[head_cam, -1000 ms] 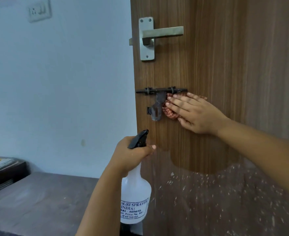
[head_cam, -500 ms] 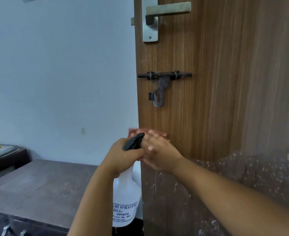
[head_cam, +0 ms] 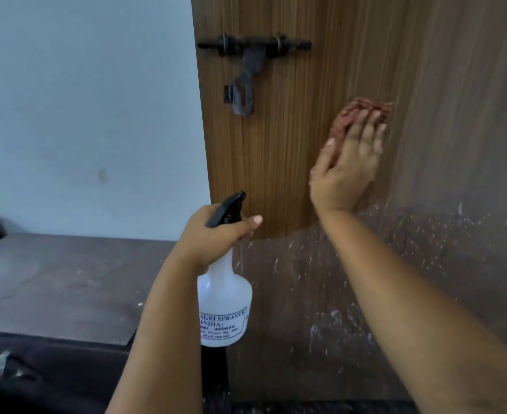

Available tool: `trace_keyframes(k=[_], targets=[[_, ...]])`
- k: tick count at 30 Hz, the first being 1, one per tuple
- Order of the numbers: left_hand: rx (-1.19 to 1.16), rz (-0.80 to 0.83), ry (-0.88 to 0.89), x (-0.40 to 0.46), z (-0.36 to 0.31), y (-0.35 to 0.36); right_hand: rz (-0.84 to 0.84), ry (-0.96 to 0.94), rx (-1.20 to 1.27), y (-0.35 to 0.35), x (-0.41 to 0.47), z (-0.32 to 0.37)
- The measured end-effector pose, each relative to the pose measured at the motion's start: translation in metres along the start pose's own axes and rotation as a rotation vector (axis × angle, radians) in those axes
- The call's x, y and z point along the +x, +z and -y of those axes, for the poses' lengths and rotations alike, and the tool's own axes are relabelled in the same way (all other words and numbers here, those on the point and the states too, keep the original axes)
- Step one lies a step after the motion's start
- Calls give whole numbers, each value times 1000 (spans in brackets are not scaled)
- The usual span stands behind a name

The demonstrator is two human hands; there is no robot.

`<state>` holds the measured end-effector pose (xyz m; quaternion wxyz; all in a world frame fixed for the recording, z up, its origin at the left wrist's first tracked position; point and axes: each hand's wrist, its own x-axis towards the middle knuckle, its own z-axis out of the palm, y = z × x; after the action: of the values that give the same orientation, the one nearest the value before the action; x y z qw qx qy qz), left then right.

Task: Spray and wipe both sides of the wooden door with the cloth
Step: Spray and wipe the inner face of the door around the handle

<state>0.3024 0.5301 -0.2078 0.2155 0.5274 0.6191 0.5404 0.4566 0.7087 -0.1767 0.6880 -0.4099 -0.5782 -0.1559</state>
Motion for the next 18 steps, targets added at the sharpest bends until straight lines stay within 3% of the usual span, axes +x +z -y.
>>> trace_keyframes(k=[2, 6, 8, 10, 12, 18], targets=[[-43, 5, -7, 0, 0, -1, 162, -301, -34, 5, -31, 21], [-149, 22, -12, -1, -1, -8, 723, -1309, -37, 12, -91, 14], [-122, 28, 4, -3, -1, -5, 719, -1580, -111, 4, -85, -15], [-76, 53, 46, -4, 0, 3, 651, -1433, -107, -10, -59, -48], [-43, 42, 56, -6, 0, 14, 575, -1121, -125, -32, -21, -78], [-31, 129, 7, -3, 9, 56, 42, 243, -80, -73, 51, -187]])
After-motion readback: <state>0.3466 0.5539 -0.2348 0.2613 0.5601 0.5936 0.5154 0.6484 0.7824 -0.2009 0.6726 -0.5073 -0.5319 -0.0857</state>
